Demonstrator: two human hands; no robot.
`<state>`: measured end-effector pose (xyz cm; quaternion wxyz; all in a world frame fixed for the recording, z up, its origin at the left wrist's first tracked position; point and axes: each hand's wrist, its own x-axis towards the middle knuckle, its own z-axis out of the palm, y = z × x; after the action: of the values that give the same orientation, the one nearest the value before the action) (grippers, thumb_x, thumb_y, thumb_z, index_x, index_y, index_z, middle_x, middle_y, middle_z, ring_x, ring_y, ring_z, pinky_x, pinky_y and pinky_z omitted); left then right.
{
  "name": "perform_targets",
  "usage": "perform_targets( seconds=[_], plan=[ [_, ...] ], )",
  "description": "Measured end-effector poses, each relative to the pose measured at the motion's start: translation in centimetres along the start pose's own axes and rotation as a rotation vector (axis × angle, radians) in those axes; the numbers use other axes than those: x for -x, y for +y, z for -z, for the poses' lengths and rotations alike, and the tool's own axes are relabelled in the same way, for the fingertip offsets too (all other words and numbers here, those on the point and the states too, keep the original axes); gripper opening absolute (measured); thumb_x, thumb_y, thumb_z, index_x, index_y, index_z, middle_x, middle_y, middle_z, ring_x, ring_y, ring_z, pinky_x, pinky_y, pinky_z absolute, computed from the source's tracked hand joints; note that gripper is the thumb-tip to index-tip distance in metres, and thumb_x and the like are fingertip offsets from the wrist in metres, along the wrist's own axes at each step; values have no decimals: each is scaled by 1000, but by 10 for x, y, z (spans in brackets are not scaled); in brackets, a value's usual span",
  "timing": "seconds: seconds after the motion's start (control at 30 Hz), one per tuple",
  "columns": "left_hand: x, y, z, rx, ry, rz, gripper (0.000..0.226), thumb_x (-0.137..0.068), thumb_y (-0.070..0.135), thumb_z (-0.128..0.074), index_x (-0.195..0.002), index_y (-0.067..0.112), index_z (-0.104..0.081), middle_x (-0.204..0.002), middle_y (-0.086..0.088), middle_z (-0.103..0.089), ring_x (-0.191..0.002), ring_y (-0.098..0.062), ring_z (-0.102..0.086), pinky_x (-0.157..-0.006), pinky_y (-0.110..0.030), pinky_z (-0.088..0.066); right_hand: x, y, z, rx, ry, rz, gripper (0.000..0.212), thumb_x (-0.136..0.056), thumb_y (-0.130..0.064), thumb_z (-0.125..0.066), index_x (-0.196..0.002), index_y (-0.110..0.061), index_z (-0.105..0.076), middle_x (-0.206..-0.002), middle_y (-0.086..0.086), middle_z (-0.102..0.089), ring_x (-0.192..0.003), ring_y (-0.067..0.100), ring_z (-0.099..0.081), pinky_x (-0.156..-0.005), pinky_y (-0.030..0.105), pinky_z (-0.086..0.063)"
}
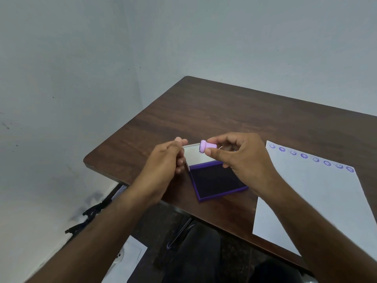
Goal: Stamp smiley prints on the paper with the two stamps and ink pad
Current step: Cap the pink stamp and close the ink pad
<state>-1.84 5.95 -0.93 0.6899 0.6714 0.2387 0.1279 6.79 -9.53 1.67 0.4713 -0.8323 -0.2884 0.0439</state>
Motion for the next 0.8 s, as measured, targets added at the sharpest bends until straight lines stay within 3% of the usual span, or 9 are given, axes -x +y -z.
perform_targets(
  seconds=[0.13, 0.2, 0.27, 0.4, 0.63, 0.8],
  plan=[
    [4, 3, 4, -74, -100, 20, 29, -101, 31, -41, -90, 10, -58, -69, -2, -47, -67, -15, -41, -70, -35, -40, 0, 1, -2, -26, 0, 4, 28, -77, -32, -75, -101, -19, -75, -80, -8, -70, -62, 6, -61, -57, 15, -45],
    [5, 4, 3, -64, -83, -37, 25, -100, 27, -47, -111, 12, -63, -74, -5, -55, -71, -15, -49, -76, -33, -47, -1, 1, -4, -31, 4, 12, 27, -76, -33, -76, -100, -20, -75, -82, -7, -72, -64, 7, -62, -58, 16, -47],
    [7, 4, 2, -17, 6, -118, 37, -94, 24, -58, -130, 19, -57, -92, -3, -73, -83, -12, -65, -85, -28, -54, -1, 0, -6, -47, 7, 21, 26, -75, -32, -77, -99, -22, -75, -79, -8, -72, -62, 6, -63, -57, 17, -50],
    [8, 4, -4, 281, -83, -137, 46, -89, 22, -61, -134, 17, -55, -121, 6, -70, -112, -6, -65, -102, -25, -47, 0, -3, -10, -69, 15, 50, 21, -74, -32, -78, -94, -26, -75, -71, -8, -72, -52, 0, -61, -53, 11, -50],
    [3, 5, -9, 595, -237, -10, 43, -95, 17, -52, -137, 9, -49, -126, -3, -67, -118, -17, -63, -105, -30, -47, 0, -5, -13, -27, 35, 115, 19, -75, -29, -78, -92, -32, -71, -75, -19, -69, -74, 2, -64, -62, 7, -51],
    [1, 6, -8, 700, -286, 27, 42, -96, 13, -50, -137, 8, -48, -129, -5, -65, -121, -19, -61, -102, -32, -47, -1, -4, -15, 11, 74, 146, 19, -75, -31, -77, -93, -32, -71, -78, -23, -67, -80, -1, -64, -66, 7, -51]
  ],
)
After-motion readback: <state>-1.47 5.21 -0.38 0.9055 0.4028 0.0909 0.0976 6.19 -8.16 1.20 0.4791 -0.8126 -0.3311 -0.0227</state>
